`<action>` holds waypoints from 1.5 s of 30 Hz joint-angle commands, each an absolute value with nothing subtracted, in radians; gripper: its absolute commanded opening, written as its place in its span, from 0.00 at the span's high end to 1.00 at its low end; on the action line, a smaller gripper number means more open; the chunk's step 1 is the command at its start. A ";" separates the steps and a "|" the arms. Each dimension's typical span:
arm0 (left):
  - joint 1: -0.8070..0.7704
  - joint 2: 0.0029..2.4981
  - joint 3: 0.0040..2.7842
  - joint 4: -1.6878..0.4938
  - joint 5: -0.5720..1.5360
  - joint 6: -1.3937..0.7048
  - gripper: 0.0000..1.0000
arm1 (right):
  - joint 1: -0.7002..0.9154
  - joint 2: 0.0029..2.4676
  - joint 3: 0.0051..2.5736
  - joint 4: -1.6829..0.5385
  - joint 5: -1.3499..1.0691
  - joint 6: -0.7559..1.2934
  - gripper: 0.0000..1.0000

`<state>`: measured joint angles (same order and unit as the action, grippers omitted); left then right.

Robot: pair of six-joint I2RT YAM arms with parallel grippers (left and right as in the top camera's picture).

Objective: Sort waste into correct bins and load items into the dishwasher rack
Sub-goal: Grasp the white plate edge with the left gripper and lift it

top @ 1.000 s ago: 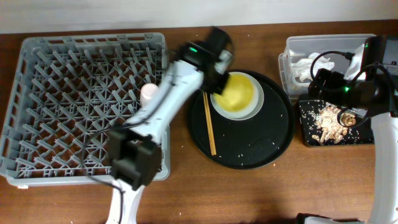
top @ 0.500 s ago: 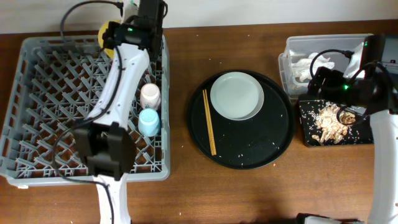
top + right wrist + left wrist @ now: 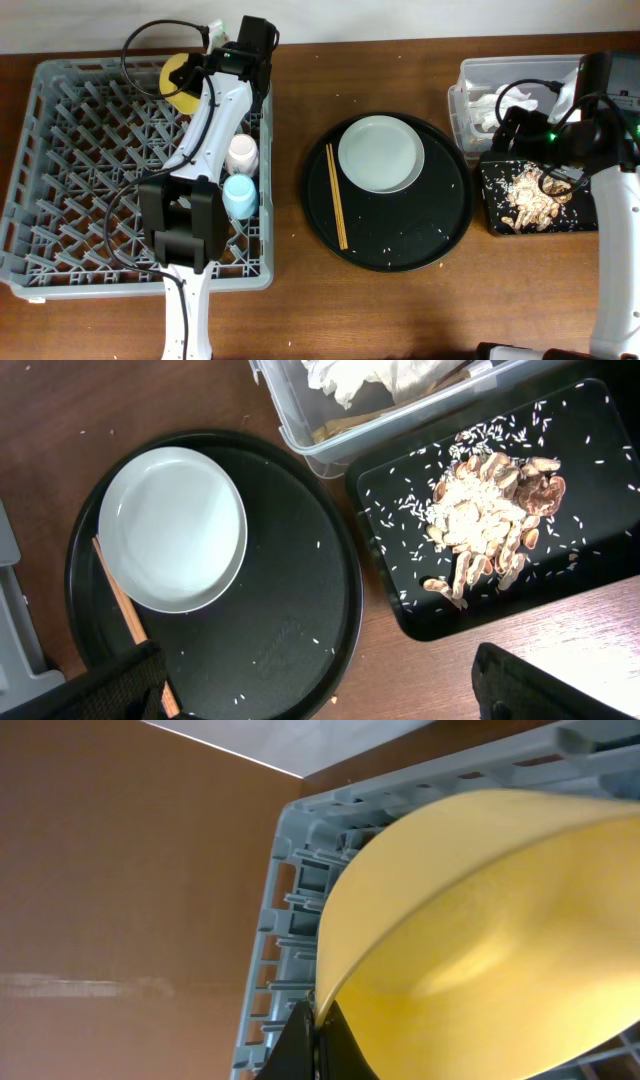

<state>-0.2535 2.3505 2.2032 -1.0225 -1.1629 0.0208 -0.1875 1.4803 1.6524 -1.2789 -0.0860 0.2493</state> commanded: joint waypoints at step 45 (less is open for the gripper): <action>-0.545 2.360 2.180 -1.003 -0.005 -0.335 0.38 | -0.191 1.480 1.655 -1.279 -0.070 0.240 0.01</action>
